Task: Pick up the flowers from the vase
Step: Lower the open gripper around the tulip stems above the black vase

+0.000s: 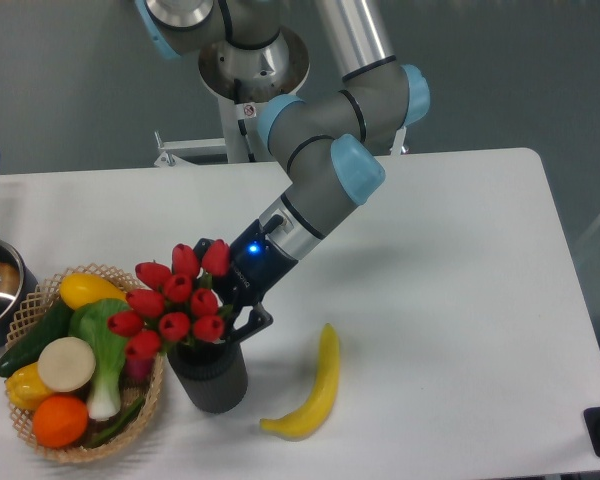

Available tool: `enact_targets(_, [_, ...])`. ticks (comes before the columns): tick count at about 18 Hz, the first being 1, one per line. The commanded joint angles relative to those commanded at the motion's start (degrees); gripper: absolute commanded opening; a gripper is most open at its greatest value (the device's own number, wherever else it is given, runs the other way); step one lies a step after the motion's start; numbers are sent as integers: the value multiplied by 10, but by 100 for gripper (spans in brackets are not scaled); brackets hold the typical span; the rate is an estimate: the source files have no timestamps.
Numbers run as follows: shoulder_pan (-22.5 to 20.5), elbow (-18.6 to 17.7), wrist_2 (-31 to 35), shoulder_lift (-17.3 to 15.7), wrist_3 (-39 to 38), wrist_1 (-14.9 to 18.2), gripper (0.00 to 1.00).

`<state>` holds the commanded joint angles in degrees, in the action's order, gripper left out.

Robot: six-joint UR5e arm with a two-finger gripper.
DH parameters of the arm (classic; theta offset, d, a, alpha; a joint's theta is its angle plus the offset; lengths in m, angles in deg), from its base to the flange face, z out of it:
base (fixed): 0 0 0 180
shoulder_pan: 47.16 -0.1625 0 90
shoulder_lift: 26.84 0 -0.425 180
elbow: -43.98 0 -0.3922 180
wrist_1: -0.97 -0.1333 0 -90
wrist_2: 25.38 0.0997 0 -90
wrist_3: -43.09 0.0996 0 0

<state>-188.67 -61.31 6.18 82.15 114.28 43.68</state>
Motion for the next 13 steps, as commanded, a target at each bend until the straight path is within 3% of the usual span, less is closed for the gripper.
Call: enact_targets(13, [-7,13,-33,-11,-17,0,41])
